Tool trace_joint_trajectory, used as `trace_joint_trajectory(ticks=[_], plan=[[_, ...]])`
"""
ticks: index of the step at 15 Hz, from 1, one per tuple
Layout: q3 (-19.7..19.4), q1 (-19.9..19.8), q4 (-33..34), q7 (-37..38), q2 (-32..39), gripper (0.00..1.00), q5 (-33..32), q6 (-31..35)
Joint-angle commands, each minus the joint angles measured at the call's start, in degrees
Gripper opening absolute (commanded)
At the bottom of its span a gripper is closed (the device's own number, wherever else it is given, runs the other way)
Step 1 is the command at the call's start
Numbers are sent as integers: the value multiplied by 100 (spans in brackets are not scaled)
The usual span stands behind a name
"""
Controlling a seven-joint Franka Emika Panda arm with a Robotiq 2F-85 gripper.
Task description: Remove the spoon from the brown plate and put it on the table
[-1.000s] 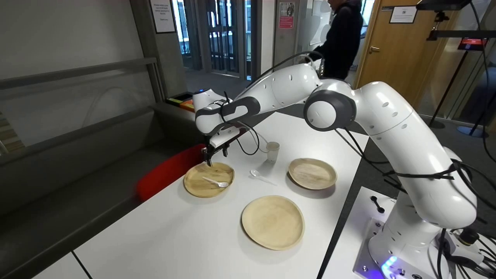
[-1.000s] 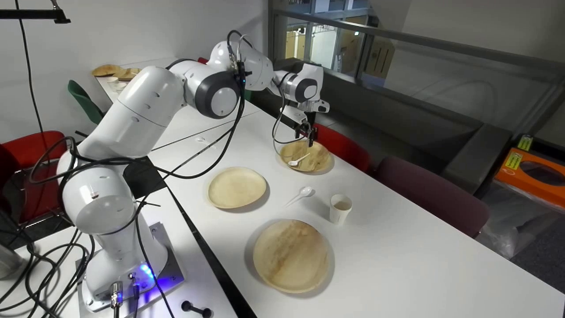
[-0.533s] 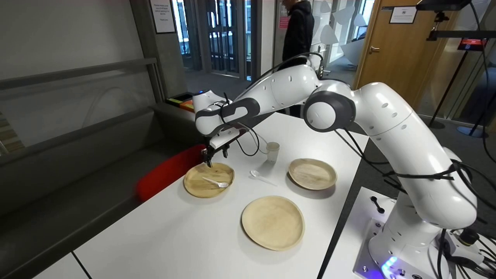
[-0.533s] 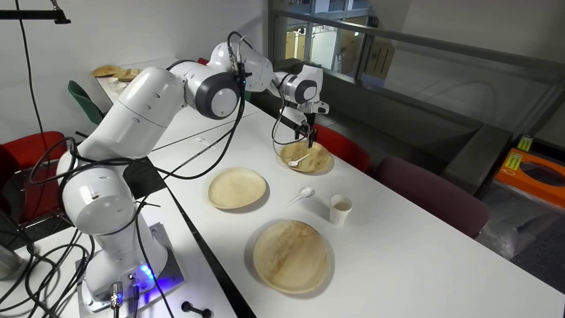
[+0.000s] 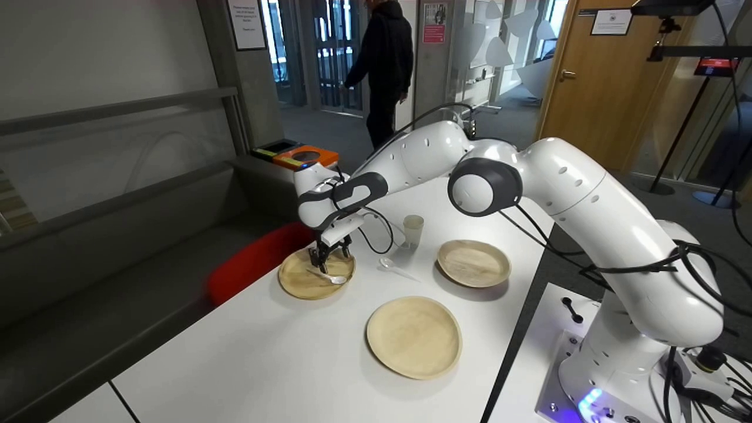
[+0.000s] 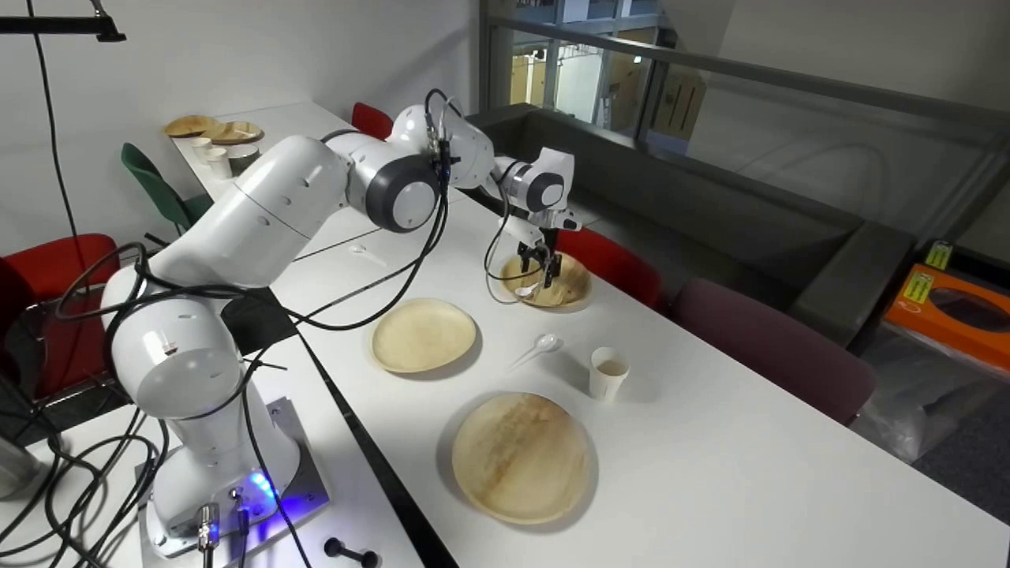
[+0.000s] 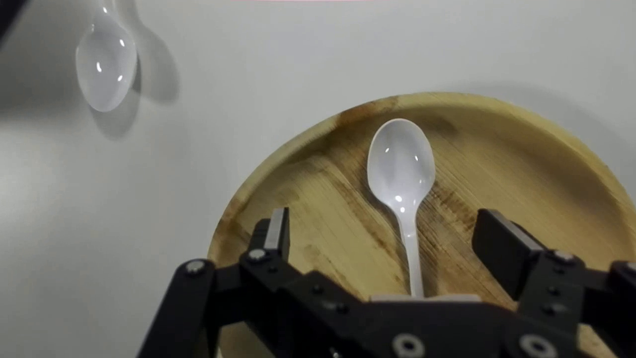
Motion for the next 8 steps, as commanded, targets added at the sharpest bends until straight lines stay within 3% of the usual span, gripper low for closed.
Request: trace_joint_trajectory(ticks=[1,8], plan=[[-116,58,551,-181,340,100,110,-110],[-101,79,1275,-193,867,100,143,-259]])
